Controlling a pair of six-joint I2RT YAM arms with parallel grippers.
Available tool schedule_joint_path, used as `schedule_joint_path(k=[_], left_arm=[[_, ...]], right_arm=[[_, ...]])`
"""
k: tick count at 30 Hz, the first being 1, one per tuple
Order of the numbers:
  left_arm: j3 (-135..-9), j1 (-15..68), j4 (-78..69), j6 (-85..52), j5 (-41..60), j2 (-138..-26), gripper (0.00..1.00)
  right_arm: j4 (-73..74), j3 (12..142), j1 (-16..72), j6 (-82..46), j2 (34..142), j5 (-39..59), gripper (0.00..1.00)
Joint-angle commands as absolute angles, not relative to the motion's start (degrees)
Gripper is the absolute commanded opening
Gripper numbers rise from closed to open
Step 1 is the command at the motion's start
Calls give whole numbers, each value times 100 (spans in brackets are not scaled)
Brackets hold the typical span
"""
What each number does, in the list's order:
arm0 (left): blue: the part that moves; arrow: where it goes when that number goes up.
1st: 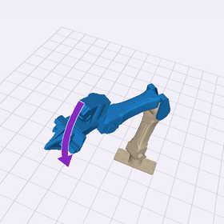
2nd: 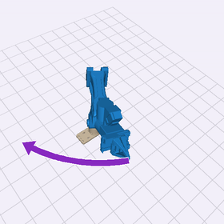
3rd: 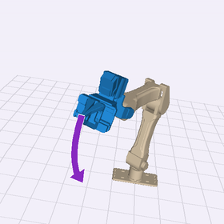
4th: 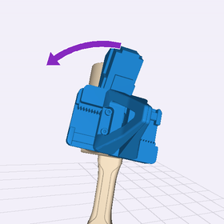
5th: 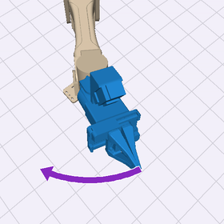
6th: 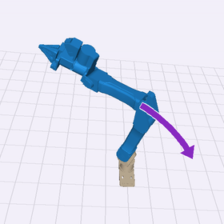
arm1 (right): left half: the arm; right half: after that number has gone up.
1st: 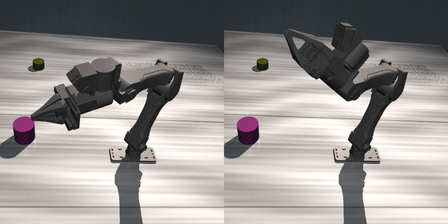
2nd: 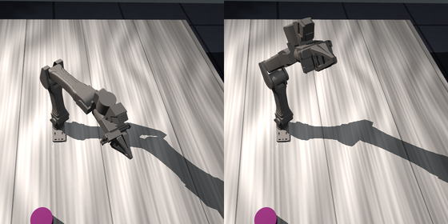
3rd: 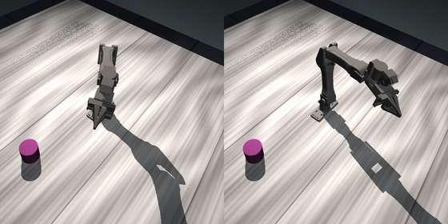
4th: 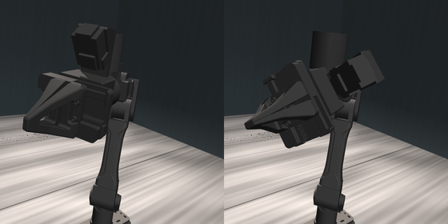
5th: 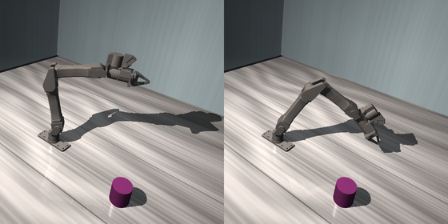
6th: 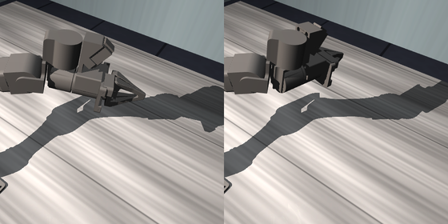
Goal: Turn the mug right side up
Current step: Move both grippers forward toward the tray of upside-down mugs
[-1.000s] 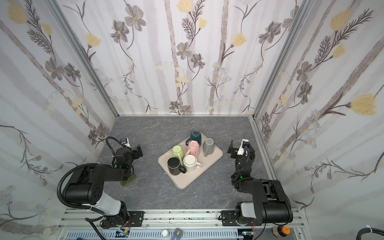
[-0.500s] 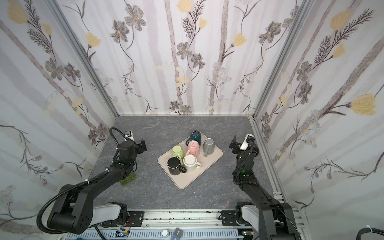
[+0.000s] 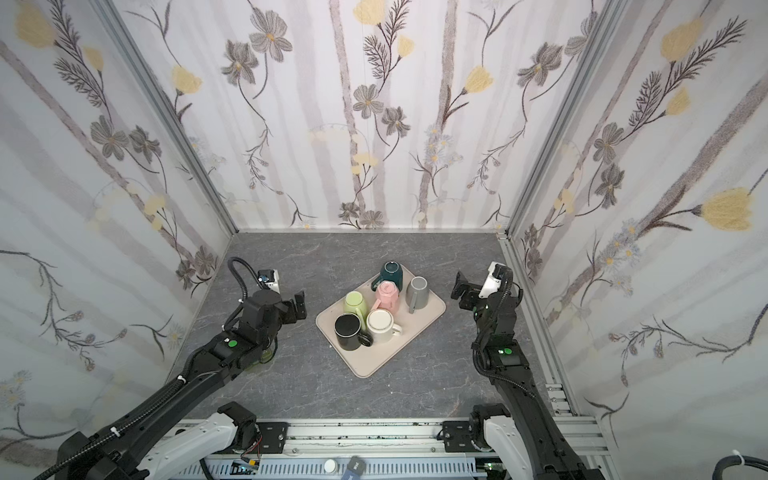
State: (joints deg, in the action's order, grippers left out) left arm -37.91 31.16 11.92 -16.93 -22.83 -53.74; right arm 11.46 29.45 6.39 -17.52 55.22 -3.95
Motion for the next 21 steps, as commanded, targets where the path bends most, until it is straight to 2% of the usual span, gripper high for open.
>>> schedule_joint_path(k=[1,4,12,16,21], left_arm=[[-3902,3391,1930,-2177,-2186,-5304,100],[-3898,3756,2105,-2425,-2219,-5235,100],[-3871,4558,2513,-3086,-2235,-5329,100],[-3841,4900,2569,-3371,-2202,-5381,100],[-3817,5165,2507,-3454,-2223,-5474,100]], right_arm=[[166,3022,875,-1878,5276,133,100],[-248,3068,1454,-1914,5168,219,100],[-426,2851,3448,-2194,5558,-430,100],[-331,2719,3884,-2301,5911,-716,100],[-219,2704,4014,-2188,6307,-680,97]])
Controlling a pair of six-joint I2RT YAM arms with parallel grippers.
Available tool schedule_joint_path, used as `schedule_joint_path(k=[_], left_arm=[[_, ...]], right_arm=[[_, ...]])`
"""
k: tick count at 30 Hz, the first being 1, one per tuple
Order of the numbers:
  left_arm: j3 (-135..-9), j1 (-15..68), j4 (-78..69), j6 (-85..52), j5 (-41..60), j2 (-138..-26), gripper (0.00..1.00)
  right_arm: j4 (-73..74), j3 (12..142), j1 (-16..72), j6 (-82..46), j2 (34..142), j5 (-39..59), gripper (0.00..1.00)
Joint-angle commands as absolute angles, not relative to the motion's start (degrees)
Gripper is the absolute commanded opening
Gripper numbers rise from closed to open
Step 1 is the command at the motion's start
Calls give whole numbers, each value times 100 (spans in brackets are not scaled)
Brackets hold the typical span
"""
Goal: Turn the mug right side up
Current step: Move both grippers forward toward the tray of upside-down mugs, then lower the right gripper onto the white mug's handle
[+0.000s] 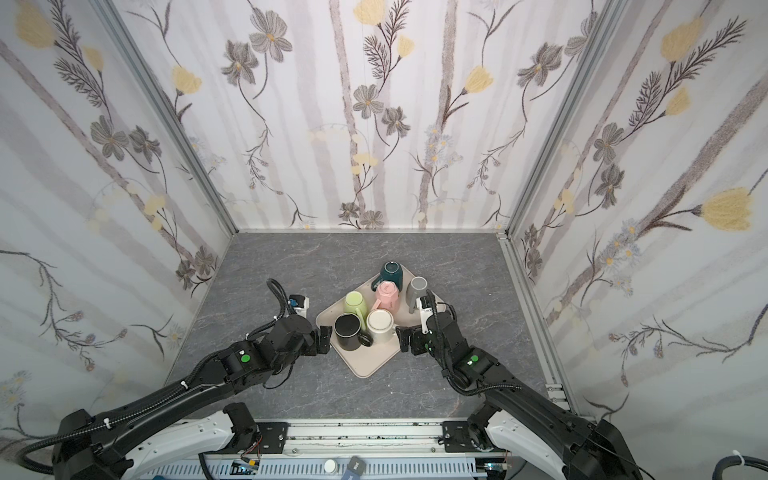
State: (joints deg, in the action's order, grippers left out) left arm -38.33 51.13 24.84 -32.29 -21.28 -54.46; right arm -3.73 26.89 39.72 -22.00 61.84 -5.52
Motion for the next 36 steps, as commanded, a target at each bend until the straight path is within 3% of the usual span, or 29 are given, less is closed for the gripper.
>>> schedule_joint_path(k=[1,13,24,28,36], left_arm=[[-3814,5182,2514,-3454,-2232,-5486,100],[-3500,5185,2165,-3483,-2338,-5056,100],[-3492,5186,2335,-3412,-2210,-4714,100],[-3455,5184,2331,-3385,-2215,-4576,100],[-3498,5186,2357,-3314,-2193,-4578,100]], right_arm=[[-229,2742,4022,-2123,6396,-661,94],[-704,3700,4079,-1472,7904,-834,63],[-228,3932,4190,-1042,8417,-387,63],[-95,3906,4185,-1111,8496,-422,70],[390,3785,4190,-1116,8736,114,68]])
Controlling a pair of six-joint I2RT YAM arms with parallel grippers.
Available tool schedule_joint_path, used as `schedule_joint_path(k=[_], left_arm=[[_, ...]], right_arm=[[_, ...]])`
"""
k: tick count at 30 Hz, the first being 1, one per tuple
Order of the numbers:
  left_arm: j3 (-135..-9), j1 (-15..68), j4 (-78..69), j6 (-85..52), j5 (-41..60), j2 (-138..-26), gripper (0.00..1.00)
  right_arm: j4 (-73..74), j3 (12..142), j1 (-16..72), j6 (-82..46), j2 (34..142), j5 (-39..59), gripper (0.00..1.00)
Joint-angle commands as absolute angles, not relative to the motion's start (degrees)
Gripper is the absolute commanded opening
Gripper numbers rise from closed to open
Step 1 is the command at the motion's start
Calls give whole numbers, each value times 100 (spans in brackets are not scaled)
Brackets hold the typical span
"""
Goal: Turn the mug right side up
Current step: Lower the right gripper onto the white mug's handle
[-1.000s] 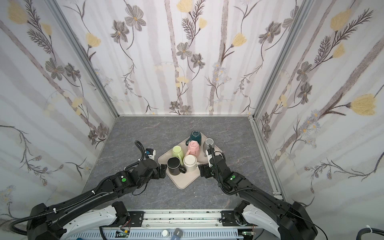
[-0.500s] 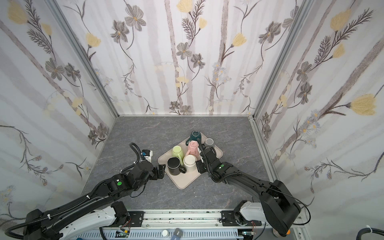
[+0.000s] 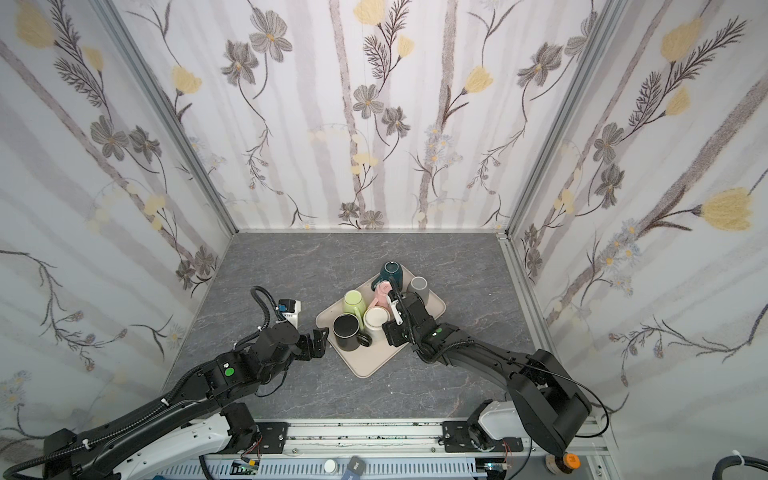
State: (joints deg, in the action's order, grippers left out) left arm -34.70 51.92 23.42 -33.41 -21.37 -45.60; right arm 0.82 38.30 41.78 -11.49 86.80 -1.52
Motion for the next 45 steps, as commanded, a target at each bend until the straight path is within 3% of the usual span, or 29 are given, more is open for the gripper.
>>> schedule_joint_path(k=[1,8,25,37,45], left_arm=[[-3503,5186,2355,-3313,-2181,-4587,100],[-3502,5185,2305,-3333,-2158,-4644,100],[-3424,5186,2133,-3410,-2144,-4727,100],[-3305,5186,2075,-3506,-2153,-4716,100],[-3253,5194,2043,-3553,-2161,-4699,100]], right_arm=[[464,3757,4188,-1123,8720,160,67],[589,3621,4187,-1169,8611,228,65],[237,3848,4267,-1105,9110,-477,37],[176,3984,4349,-1081,9338,-466,36],[202,4033,4401,-1099,9415,-484,29]])
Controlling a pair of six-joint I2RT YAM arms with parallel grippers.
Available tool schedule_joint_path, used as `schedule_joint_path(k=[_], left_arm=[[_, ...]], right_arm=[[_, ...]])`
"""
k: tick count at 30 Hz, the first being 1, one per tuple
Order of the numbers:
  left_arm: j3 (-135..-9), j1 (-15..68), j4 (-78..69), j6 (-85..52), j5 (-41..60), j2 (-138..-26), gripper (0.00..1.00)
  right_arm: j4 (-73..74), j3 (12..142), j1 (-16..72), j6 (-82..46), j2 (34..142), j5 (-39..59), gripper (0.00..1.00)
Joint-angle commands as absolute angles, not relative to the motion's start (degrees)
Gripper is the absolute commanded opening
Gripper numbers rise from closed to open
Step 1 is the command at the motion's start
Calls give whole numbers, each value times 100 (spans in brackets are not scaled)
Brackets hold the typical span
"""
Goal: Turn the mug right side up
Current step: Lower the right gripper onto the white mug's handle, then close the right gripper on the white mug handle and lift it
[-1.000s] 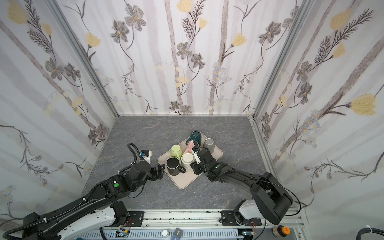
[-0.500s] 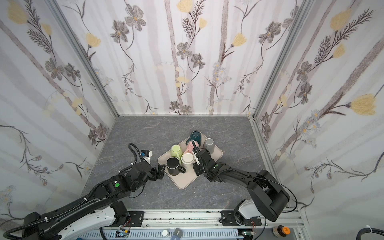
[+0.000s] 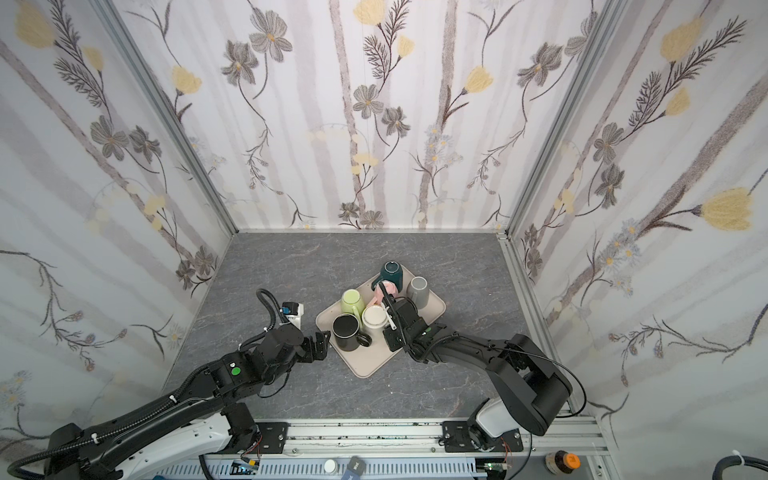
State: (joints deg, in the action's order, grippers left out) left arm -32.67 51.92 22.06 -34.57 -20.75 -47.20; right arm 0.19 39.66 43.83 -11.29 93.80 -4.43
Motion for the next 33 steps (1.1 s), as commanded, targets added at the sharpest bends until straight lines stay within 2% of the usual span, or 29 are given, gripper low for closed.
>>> schedule_joint_path(k=[1,7,22,26,33], left_arm=[[-3250,5186,2054,-3551,-2154,-4702,100],[-3208,5186,2058,-3601,-2171,-4674,100],[-3150,5185,1975,-3648,-2151,-4702,100],[-3137,5187,1943,-3656,-2136,-4728,100],[-3125,5186,1892,-3665,-2101,-4781,100]], right_arm=[[200,4052,4408,-1099,9425,-483,27],[185,4137,4446,-1099,9466,-519,20],[203,4140,4482,-1253,9419,-542,14],[185,4126,4491,-1351,9360,-584,10],[250,4009,4500,-1544,9277,-492,7]])
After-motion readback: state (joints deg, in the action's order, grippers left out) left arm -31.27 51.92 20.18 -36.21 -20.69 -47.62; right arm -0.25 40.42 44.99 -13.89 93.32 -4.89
